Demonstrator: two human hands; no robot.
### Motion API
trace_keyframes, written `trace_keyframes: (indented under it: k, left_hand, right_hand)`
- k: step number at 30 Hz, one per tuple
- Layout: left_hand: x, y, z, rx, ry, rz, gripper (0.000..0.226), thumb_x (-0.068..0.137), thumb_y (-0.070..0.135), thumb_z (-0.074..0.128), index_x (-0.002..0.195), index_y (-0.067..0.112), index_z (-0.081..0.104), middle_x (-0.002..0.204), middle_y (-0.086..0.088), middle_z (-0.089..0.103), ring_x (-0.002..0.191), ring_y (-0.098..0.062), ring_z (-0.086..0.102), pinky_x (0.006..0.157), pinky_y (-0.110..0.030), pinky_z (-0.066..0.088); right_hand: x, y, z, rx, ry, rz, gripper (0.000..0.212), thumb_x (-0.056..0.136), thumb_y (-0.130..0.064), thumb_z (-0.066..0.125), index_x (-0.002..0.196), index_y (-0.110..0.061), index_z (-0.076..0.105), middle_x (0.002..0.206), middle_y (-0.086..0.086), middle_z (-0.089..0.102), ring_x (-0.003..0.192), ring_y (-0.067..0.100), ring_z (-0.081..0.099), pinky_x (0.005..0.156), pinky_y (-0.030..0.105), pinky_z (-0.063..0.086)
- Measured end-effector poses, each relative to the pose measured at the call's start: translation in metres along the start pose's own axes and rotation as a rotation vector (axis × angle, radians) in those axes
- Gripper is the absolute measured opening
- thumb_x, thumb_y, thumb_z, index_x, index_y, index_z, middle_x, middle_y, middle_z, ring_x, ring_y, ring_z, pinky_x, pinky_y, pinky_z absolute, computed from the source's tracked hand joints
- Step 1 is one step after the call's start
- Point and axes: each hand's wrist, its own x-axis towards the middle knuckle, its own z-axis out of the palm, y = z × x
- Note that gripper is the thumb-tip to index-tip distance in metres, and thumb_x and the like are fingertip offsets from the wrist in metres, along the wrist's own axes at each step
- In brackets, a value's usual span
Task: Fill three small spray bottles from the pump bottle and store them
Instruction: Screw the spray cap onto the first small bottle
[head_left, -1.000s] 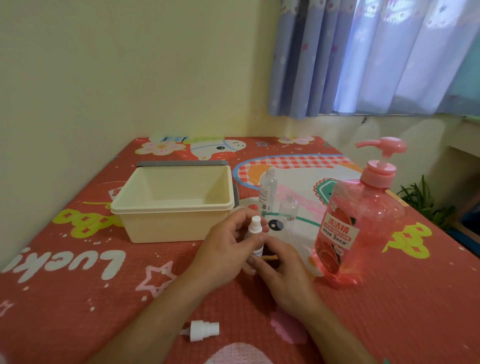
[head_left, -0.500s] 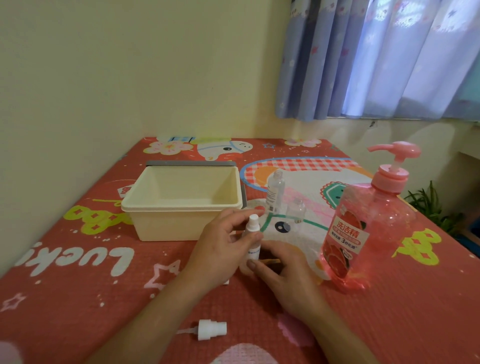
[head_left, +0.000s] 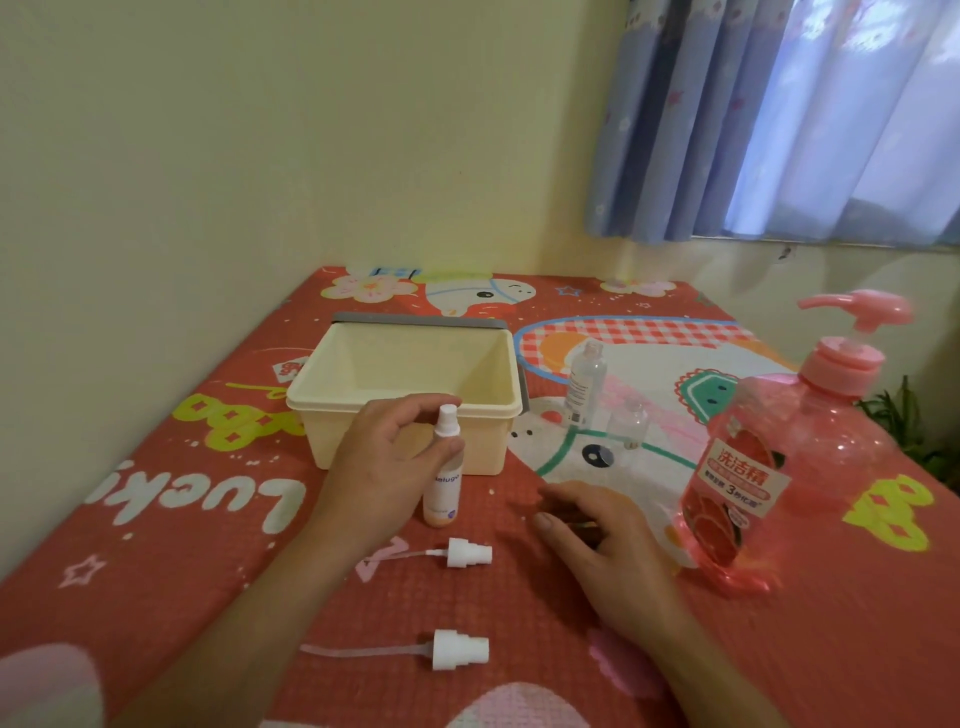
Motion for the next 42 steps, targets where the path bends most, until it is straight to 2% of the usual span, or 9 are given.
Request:
trace_keyframes:
  k: [12,20,24,27,30,32,35,38,42]
  left_hand:
    - [0.003,-0.003,-0.001,0.066,0.0,0.021,0.031,0.084,0.022,0.069,0.104,0.045,0.063,0.11,0.019,0.058,0.108,0.009,0.048,0.081,-0.006,0.034]
    - [0.003,-0.001,0.005,0.084,0.019,0.086,0.037,0.083,0.016,0.069,0.115,0.034,0.062,0.113,0.023,0.059,0.111,0.009,0.047,0.086,-0.008,0.033]
    - [0.003,0.0,0.007,0.054,0.064,0.099,0.039,0.082,0.015,0.069,0.115,0.034,0.061,0.113,0.019,0.058,0.105,0.003,0.052,0.081,-0.001,0.033]
    - [0.002,0.007,0.007,0.033,0.155,0.177,0.034,0.085,0.014,0.069,0.112,0.033,0.062,0.111,0.018,0.059,0.102,0.0,0.055,0.082,0.0,0.035]
    - [-0.001,0.025,0.012,-0.03,0.245,0.294,0.023,0.088,0.014,0.063,0.106,0.027,0.065,0.103,0.014,0.064,0.097,-0.003,0.058,0.081,-0.007,0.04]
    - [-0.004,0.038,0.019,-0.127,0.234,0.352,0.023,0.087,0.01,0.057,0.101,0.026,0.066,0.096,0.016,0.067,0.092,-0.004,0.061,0.078,-0.012,0.045]
    - [-0.007,0.052,0.036,-0.253,0.169,0.36,0.022,0.087,0.007,0.055,0.096,0.024,0.067,0.091,0.014,0.068,0.088,-0.01,0.064,0.075,-0.019,0.05]
    - [-0.003,0.059,0.059,-0.356,0.111,0.281,0.019,0.088,0.005,0.057,0.096,0.019,0.066,0.091,0.013,0.069,0.087,-0.005,0.065,0.074,-0.015,0.048]
    - [0.01,0.065,0.09,-0.372,0.024,0.19,0.03,0.091,0.005,0.06,0.11,0.028,0.062,0.109,0.013,0.065,0.101,-0.001,0.061,0.086,-0.017,0.048]
  right_hand:
    - [-0.001,0.003,0.0,-0.034,0.003,0.006,0.019,0.089,-0.034,0.073,0.108,-0.032,0.074,0.098,-0.028,0.069,0.095,-0.002,0.064,0.082,0.016,0.049]
    - [-0.002,-0.002,-0.002,-0.017,-0.01,0.031,0.019,0.089,-0.032,0.072,0.108,-0.031,0.074,0.097,-0.029,0.068,0.096,-0.004,0.063,0.08,0.011,0.047]
    - [-0.003,-0.003,-0.002,-0.02,-0.015,0.027,0.019,0.09,-0.032,0.071,0.109,-0.032,0.073,0.103,-0.035,0.064,0.098,-0.006,0.061,0.081,0.01,0.046]
    - [-0.003,-0.006,-0.003,0.03,0.0,0.049,0.02,0.091,-0.028,0.071,0.11,-0.029,0.074,0.095,-0.025,0.069,0.098,-0.01,0.06,0.079,0.007,0.044]
    - [-0.004,-0.012,-0.007,0.126,0.05,0.062,0.023,0.092,-0.019,0.069,0.104,-0.039,0.07,0.097,-0.023,0.072,0.094,-0.009,0.063,0.076,0.007,0.046]
    - [-0.005,-0.017,-0.012,0.19,0.098,0.059,0.028,0.093,-0.017,0.068,0.101,-0.044,0.069,0.099,-0.021,0.074,0.092,-0.004,0.067,0.073,0.009,0.048]
    - [-0.008,-0.03,-0.022,0.228,0.166,-0.015,0.027,0.093,-0.016,0.067,0.105,-0.04,0.069,0.1,-0.019,0.075,0.092,0.001,0.07,0.074,0.014,0.051]
    - [-0.014,-0.052,-0.038,0.226,0.243,-0.139,0.019,0.091,-0.033,0.063,0.108,-0.039,0.07,0.097,-0.014,0.076,0.091,0.011,0.072,0.076,0.026,0.057]
    - [-0.019,-0.089,-0.075,0.172,0.362,-0.371,0.023,0.093,-0.029,0.056,0.113,-0.028,0.067,0.095,-0.013,0.075,0.083,0.011,0.073,0.072,0.024,0.056]
